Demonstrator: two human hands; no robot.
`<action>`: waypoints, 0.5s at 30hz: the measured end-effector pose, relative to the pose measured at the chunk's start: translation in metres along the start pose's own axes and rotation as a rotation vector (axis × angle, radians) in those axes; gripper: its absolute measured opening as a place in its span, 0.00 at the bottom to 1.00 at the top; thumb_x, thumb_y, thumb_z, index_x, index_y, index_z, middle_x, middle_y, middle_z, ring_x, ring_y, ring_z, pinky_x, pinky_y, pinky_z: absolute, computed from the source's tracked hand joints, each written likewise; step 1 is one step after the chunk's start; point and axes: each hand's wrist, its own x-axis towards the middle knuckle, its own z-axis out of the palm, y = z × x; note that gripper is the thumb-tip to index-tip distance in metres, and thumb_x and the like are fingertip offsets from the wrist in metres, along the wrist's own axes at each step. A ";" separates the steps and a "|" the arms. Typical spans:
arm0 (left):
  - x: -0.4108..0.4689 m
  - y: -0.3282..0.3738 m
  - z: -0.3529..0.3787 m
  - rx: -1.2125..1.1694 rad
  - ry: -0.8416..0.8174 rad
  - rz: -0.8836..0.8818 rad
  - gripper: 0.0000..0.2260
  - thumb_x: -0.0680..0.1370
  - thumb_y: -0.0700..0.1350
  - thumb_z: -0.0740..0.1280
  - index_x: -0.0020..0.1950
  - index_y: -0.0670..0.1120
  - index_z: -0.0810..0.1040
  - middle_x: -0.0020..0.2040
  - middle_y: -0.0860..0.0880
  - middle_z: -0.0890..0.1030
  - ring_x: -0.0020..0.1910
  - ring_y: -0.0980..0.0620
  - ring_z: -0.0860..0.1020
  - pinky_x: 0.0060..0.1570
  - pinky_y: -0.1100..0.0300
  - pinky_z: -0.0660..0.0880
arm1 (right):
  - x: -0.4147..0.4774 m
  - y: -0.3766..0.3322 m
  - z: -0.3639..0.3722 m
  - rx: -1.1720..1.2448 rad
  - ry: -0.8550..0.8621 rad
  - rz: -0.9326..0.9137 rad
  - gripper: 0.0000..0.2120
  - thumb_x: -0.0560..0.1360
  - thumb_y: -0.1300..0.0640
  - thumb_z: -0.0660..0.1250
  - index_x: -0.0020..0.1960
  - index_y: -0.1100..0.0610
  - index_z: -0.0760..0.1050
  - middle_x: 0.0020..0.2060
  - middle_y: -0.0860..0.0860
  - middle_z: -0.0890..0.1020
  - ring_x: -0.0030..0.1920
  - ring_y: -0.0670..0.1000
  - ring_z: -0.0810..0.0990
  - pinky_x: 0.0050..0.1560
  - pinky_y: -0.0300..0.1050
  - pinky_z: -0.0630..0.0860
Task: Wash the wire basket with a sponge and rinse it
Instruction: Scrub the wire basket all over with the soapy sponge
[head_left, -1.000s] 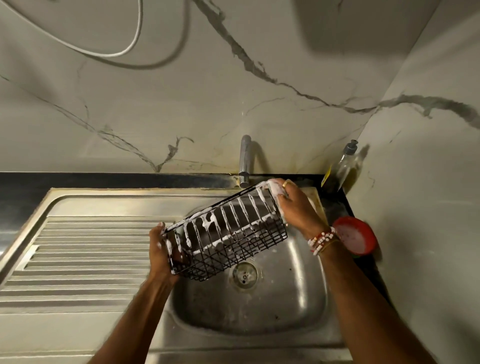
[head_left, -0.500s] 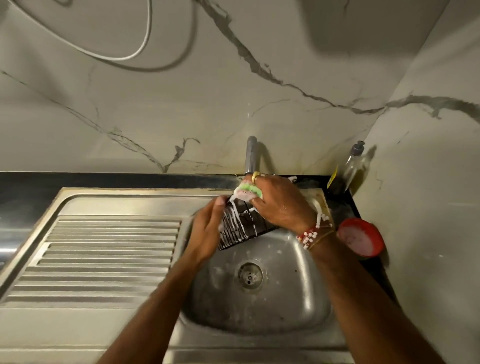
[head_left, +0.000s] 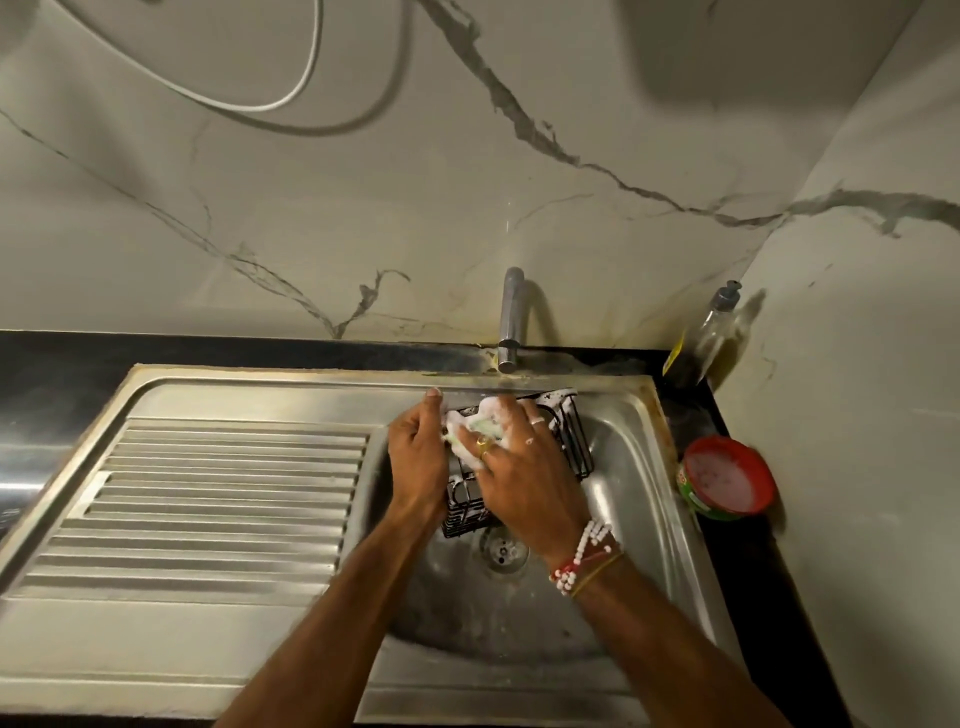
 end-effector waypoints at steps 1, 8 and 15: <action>0.000 0.000 -0.001 0.004 0.002 -0.010 0.20 0.84 0.51 0.59 0.44 0.35 0.77 0.39 0.36 0.78 0.38 0.40 0.76 0.40 0.45 0.78 | 0.000 0.002 -0.001 0.018 -0.003 0.011 0.16 0.73 0.57 0.62 0.58 0.53 0.80 0.56 0.62 0.78 0.55 0.57 0.71 0.51 0.52 0.79; 0.006 0.006 -0.008 -0.079 0.093 -0.058 0.18 0.84 0.49 0.60 0.35 0.46 0.75 0.30 0.46 0.80 0.32 0.44 0.80 0.44 0.41 0.79 | 0.005 0.023 -0.002 0.284 0.122 0.387 0.16 0.74 0.55 0.69 0.62 0.52 0.77 0.55 0.55 0.78 0.48 0.52 0.79 0.43 0.47 0.80; 0.011 0.015 -0.007 -0.134 0.217 -0.039 0.19 0.84 0.48 0.61 0.33 0.48 0.69 0.27 0.47 0.71 0.25 0.51 0.72 0.27 0.59 0.72 | -0.003 -0.009 0.010 0.222 0.044 -0.048 0.16 0.81 0.48 0.59 0.52 0.56 0.82 0.48 0.52 0.83 0.50 0.51 0.80 0.58 0.48 0.75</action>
